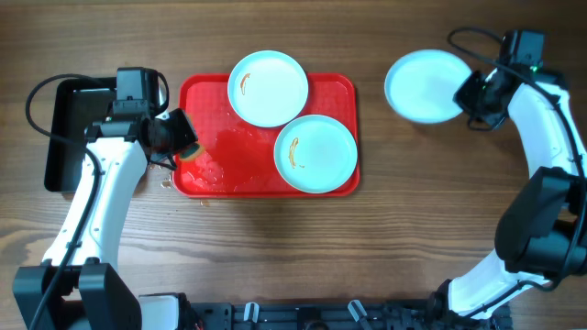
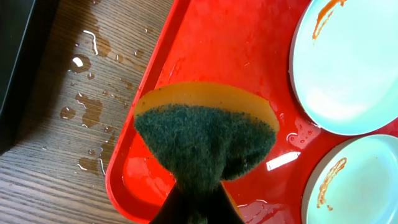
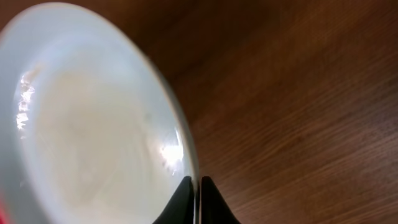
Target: Clean dirty plates on tray and stack at the side
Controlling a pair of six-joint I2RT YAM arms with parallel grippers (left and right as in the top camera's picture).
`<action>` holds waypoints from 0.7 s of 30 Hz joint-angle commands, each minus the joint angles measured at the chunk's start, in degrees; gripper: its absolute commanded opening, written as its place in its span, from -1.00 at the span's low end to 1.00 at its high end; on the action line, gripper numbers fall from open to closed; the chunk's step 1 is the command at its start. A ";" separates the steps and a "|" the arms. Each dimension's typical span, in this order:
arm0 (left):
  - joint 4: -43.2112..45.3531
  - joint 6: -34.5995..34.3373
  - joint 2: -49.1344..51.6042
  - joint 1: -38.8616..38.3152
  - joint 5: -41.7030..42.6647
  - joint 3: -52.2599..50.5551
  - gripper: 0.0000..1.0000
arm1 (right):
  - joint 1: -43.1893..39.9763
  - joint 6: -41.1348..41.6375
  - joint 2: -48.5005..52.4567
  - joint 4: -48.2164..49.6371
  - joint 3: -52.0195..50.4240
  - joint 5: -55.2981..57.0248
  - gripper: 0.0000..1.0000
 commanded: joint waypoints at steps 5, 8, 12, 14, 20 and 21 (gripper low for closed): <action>0.22 1.01 0.28 0.26 0.15 -0.48 -0.92 | -0.04 -2.10 -1.62 -0.04 -1.03 -10.32 0.99; 0.90 2.25 0.28 0.26 0.02 -0.48 -0.92 | 0.74 -4.96 -2.32 -0.15 0.83 -22.56 0.99; 3.26 2.21 0.28 0.26 0.02 -0.48 -0.92 | 5.01 -8.72 -3.61 -0.59 4.22 -29.44 0.99; 6.73 2.21 0.28 0.52 -0.55 -0.48 -0.92 | 8.70 -10.21 -4.02 -0.68 5.51 -30.10 1.00; 16.72 2.01 1.55 8.98 -4.92 -0.48 -0.92 | 22.25 -11.65 -3.43 1.36 5.79 -22.77 0.99; 17.46 2.03 2.27 10.91 -4.98 -0.48 -0.92 | 24.76 -10.60 -3.23 1.86 5.79 -18.36 0.99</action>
